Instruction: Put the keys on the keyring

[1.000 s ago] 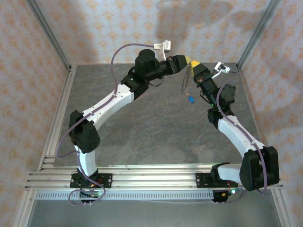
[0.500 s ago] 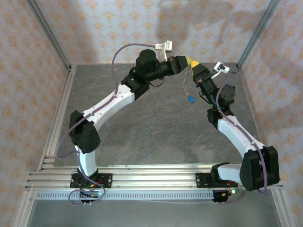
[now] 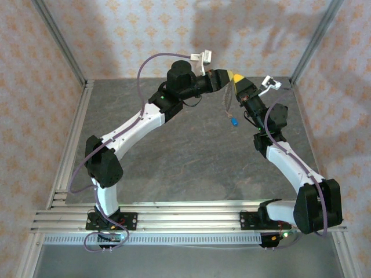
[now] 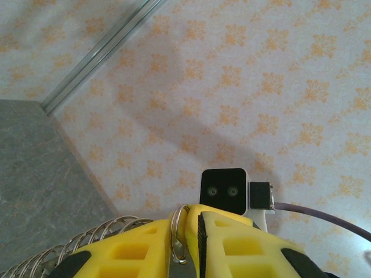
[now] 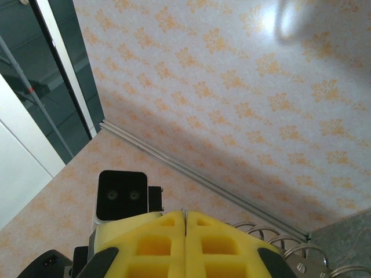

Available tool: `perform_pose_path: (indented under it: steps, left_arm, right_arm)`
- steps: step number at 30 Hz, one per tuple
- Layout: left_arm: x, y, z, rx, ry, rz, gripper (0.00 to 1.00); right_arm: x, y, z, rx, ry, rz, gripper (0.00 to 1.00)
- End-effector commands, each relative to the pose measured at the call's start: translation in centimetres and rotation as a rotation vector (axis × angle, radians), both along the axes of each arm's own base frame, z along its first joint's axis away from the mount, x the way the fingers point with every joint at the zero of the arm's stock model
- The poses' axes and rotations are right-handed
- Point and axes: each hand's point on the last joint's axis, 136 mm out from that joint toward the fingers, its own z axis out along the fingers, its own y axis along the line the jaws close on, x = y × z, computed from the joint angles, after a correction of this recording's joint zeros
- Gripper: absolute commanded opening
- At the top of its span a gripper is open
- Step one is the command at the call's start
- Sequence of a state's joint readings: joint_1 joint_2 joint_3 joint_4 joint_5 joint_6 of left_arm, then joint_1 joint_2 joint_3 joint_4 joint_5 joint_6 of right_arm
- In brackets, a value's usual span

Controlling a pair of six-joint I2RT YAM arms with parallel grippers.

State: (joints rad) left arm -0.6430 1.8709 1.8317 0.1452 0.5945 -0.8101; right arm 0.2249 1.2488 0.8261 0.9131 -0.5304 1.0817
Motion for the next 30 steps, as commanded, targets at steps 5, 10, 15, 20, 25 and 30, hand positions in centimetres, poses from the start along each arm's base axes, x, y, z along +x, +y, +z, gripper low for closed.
perform_pose_path:
  steps: [5,10,15,20,25,30]
  left_arm:
    - [-1.4,-1.0,1.0,0.004,-0.044,-0.05,0.15]
    - [-1.4,-1.0,1.1,0.005,-0.047,-0.047,0.04]
    - [-1.6,-0.5,1.3,0.053,-0.078,-0.04,0.0]
    - [-2.0,0.1,2.0,0.1,-0.133,-0.09,0.0]
    - [-3.0,0.2,2.5,0.148,-0.182,-0.219,0.0]
    - [-3.6,0.3,2.1,0.199,-0.241,-0.331,0.0]
  right_arm:
    - [-1.0,0.4,1.8,0.008,-0.057,0.023,0.0]
    - [-0.9,0.5,1.7,-0.003,-0.05,0.023,0.0]
    - [-0.5,-0.5,0.0,-0.083,0.022,-0.039,0.19]
    - [-1.8,-3.8,0.4,-0.124,0.03,-0.117,0.29]
    - [-2.3,-4.4,0.6,-0.168,0.021,-0.095,0.26]
    - [-3.2,-3.0,1.8,-0.228,-0.052,-0.014,0.24]
